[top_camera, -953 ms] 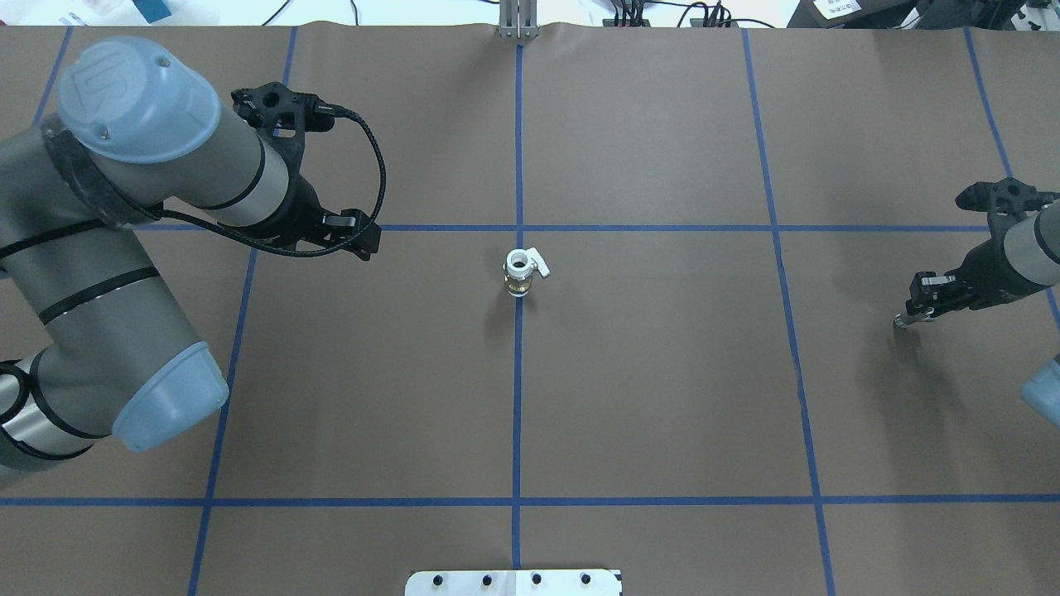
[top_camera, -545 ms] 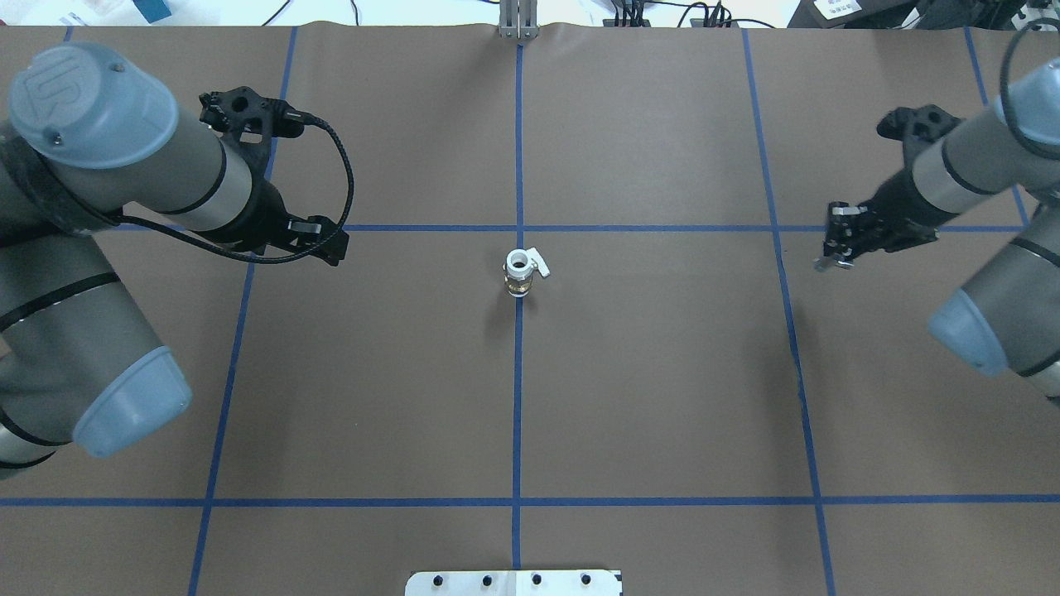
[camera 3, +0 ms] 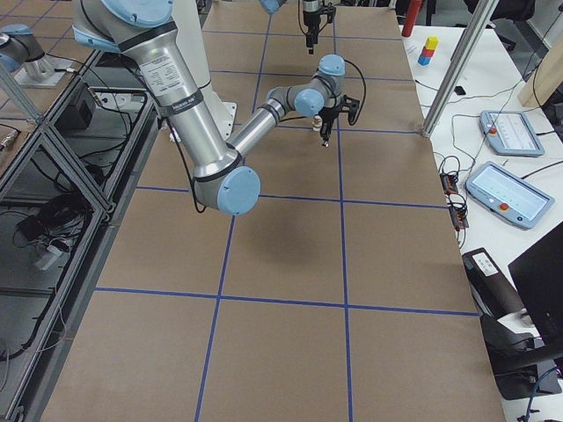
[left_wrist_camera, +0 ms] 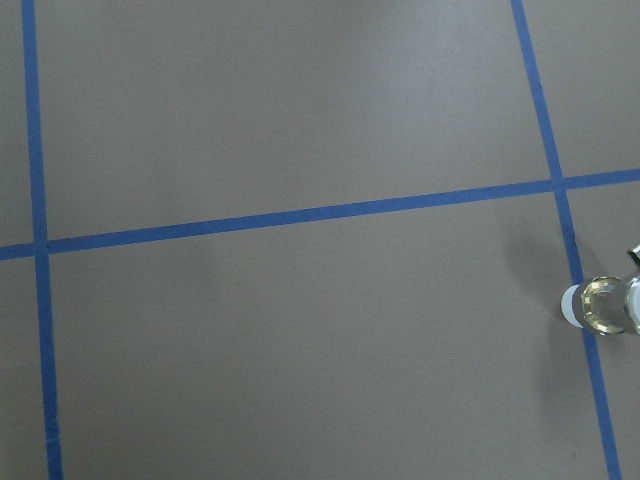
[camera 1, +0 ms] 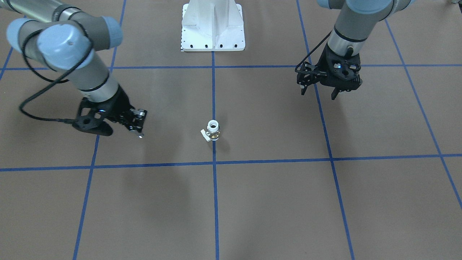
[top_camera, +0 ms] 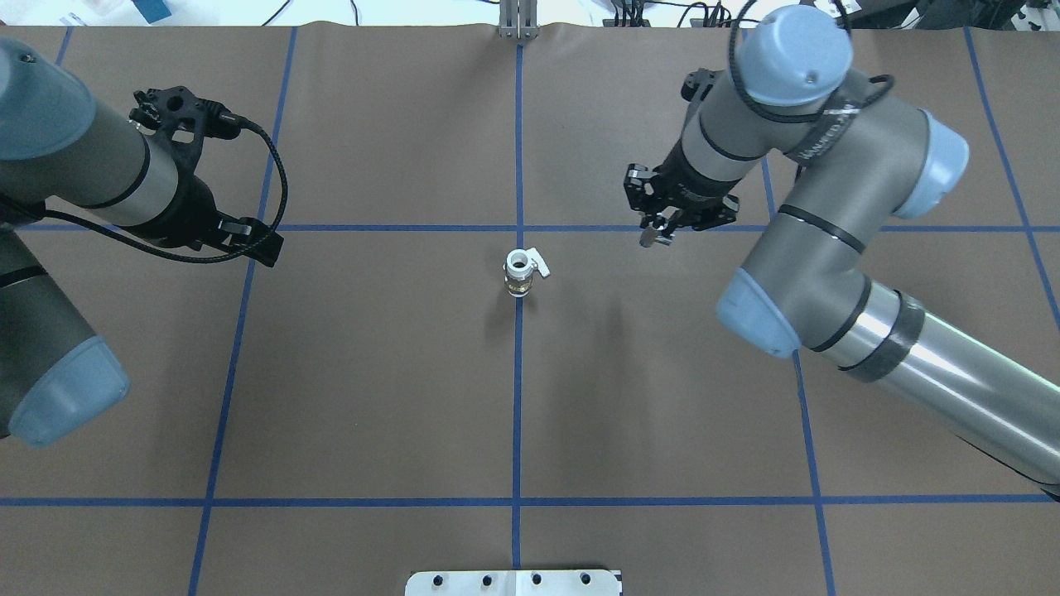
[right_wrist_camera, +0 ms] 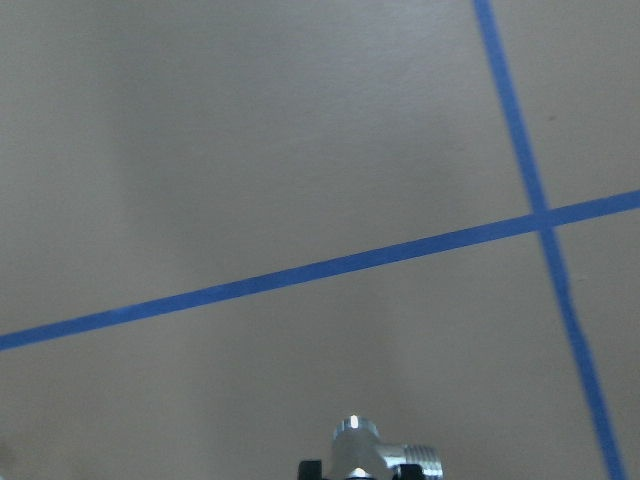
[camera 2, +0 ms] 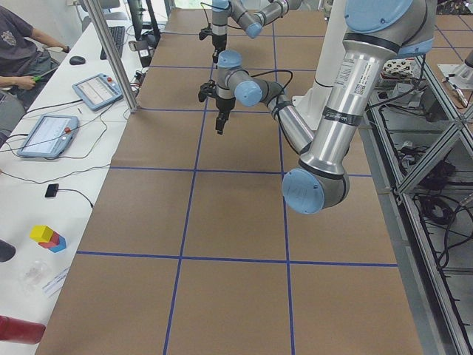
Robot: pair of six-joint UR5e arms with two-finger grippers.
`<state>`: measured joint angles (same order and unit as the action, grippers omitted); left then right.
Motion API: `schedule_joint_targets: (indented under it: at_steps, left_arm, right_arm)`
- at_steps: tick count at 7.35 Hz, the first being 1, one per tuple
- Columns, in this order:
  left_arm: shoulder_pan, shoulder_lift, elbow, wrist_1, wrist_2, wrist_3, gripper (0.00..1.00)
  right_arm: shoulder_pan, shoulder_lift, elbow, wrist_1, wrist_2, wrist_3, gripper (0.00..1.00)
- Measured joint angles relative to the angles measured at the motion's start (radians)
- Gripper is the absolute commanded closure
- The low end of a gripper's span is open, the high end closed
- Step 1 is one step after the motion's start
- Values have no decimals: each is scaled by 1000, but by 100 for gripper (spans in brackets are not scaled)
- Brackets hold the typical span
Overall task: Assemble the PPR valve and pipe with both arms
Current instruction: 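Carry the chrome fitting with the right gripper above the standing valve, then lower and press the chrome fitting onto the valve top with the right gripper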
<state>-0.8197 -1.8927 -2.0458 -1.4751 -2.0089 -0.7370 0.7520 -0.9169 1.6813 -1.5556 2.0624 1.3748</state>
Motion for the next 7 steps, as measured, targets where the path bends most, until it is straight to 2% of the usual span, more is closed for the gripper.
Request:
schedule_joint_targets:
  at_steps: [2, 7]
  left_arm:
    - [-35, 49, -3, -2, -14, 91, 5]
    - [-63, 74, -3, -2, -34, 147, 4]
  right_arm:
    - [-55, 129, -67, -22, -31, 102, 100]
    - [-118, 215, -134, -34, -79, 156, 100]
